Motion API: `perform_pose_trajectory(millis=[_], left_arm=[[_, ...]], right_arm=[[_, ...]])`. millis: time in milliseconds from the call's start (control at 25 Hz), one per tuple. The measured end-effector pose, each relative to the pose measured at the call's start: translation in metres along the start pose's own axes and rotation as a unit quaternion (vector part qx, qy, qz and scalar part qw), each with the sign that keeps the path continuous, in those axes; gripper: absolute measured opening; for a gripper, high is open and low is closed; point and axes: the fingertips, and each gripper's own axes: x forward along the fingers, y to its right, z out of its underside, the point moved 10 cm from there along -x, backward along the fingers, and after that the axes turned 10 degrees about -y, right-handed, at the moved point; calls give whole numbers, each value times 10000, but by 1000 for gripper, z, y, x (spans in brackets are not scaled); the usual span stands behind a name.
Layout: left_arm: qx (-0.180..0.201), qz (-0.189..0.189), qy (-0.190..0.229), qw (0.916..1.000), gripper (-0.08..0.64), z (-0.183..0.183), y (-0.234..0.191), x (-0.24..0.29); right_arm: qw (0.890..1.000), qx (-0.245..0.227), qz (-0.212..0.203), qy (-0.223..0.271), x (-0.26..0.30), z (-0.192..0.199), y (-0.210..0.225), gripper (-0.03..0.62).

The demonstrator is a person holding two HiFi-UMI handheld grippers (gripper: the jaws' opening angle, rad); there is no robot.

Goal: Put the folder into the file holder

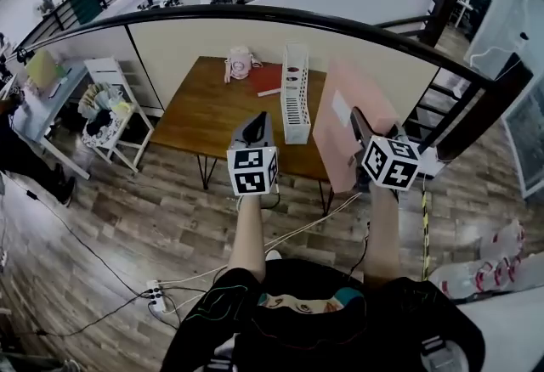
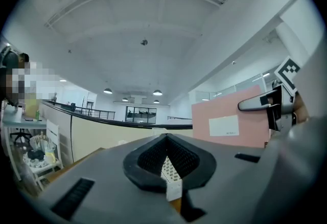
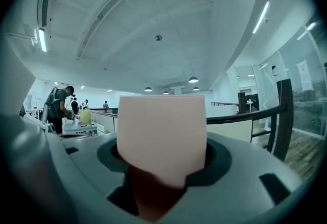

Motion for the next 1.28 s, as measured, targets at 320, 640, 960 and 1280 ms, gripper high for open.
perform_pose_trajectory(millis=[320, 640, 960, 1280], left_arm=[[-122, 74, 60, 9999, 0, -8, -24, 52], [-300, -180, 227, 9991, 0, -18, -47, 57], [-404, -384, 272, 9981, 0, -10, -68, 65], [-394, -228, 200, 9988, 0, -10, -76, 83]], right_arm=[[9996, -39, -55, 285, 50, -26, 0, 278], [9989, -172, -356, 236, 83, -42, -11, 278], [9987, -139, -456, 161, 117, -38, -25, 278], [9992, -128, -316, 220, 143, -44, -36, 278]])
